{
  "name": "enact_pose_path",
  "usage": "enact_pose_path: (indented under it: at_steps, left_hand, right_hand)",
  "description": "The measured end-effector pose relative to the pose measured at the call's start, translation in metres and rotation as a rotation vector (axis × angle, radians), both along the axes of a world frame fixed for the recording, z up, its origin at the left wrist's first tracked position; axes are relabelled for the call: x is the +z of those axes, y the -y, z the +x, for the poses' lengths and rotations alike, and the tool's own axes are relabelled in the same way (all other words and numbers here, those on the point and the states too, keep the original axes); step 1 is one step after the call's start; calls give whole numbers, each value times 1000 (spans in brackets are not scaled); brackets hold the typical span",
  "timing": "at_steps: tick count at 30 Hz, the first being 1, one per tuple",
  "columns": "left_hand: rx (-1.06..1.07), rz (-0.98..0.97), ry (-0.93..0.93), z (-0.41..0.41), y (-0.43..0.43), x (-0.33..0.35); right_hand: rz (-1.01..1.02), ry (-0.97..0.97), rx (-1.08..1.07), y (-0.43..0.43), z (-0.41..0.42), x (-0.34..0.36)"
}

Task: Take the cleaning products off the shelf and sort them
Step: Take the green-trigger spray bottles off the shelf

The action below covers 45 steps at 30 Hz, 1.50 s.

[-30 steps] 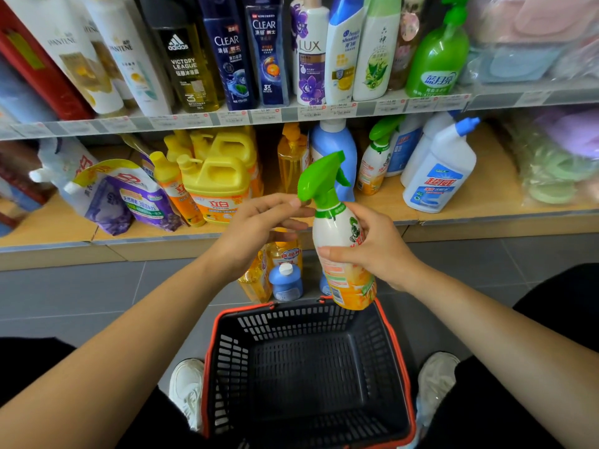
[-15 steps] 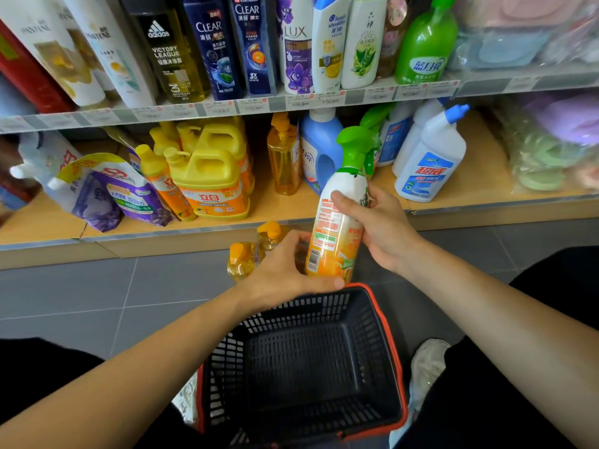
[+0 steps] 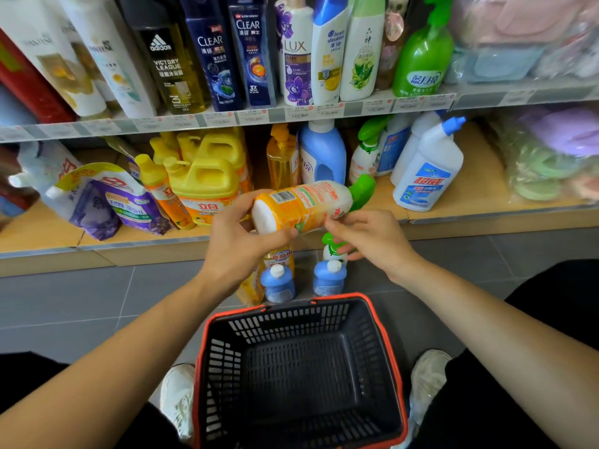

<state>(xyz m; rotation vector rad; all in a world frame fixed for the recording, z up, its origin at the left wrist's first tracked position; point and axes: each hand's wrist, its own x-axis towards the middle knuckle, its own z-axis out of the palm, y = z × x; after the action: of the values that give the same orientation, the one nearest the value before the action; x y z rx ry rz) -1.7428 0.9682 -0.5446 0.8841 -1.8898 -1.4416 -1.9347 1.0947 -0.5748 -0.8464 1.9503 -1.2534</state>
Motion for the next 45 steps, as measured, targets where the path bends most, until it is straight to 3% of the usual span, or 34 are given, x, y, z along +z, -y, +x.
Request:
enact_pose_path:
  at_steps: [3,6,11,14,20,23,30,35,38,41,45]
  left_hand:
    - [9,-156,41,0,1,5]
    - [-19,-262,69,1,0,9]
    - [-124,-310,89,3,-13,10]
    - [-177,-384,63,1,-19,9]
    - [-369,-769,61,-3,-17,8]
    - [-406,-825,-6,-2,-16,3]
    - [-196,-810,-126,3,-12,2]
    - [-156,-794,-18,4,-2,0]
    - [-181,-700,16,2,-1,-5]
    - [-193,-471,87,0,2,-10]
    - [-384,-330,266,-4,11,-28]
  right_hand:
    - [-119,-418,-60,1,1,-7]
    - [-215,-610,123,2,-3,-7]
    - [-273,-404,357,5,10,-11]
    - [-323,-330,338,6,10,-11]
    - [-359,-190,296,3,13,-9]
    - [-367,-181,280,1,14,-10]
    - [-317,-125,240,1,16,-8]
    - [-307,-74,234,2,9,-5]
    - [-316,-59,236,5,8,-3]
    - [-321,-48,232,7,8,-1]
    - [-338,17,194,10,0,-8]
